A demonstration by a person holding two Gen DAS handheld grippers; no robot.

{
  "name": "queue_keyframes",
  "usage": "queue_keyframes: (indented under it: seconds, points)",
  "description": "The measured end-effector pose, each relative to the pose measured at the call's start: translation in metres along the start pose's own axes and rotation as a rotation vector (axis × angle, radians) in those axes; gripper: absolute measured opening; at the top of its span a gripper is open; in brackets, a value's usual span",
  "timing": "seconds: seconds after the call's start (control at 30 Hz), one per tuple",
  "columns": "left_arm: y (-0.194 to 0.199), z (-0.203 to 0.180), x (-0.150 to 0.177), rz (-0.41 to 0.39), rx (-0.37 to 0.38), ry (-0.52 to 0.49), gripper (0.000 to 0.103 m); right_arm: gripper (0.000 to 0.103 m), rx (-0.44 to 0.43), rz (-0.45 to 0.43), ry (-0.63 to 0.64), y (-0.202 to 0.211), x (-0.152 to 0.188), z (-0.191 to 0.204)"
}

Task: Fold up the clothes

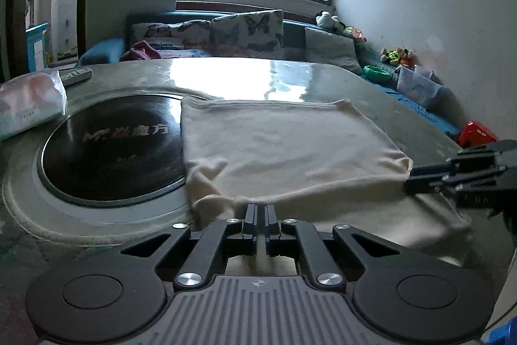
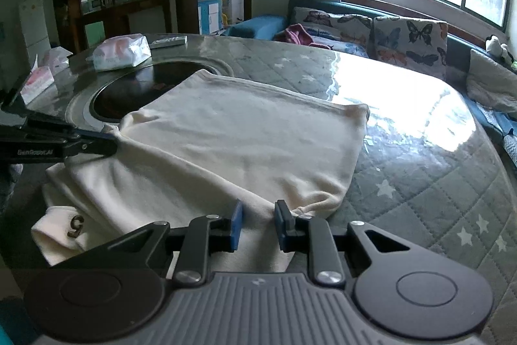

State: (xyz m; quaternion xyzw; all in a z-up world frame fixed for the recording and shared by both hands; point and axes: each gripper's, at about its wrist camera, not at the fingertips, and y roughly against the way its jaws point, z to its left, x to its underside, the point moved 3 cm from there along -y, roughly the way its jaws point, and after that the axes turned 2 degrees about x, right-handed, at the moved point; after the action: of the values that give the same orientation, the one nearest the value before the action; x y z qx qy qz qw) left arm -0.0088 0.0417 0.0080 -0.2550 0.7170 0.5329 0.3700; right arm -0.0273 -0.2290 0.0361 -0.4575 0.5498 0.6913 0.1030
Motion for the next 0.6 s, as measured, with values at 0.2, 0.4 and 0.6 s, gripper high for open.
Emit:
queue_keyframes:
  seconds: [0.2,0.4,0.6]
  points:
    - [0.007,-0.007,-0.010,-0.029,0.018,-0.026,0.006,0.020,-0.005,-0.046,0.063,0.011,-0.010,0.014]
    - [-0.009,-0.008,-0.006,0.003,0.013,-0.066,0.006,0.020,-0.036,-0.019,0.120,0.002,-0.005,0.034]
    - [0.007,-0.020,-0.004,-0.006,0.044,-0.103,0.010,0.021,-0.072,-0.022,0.185,0.020,0.001,0.051]
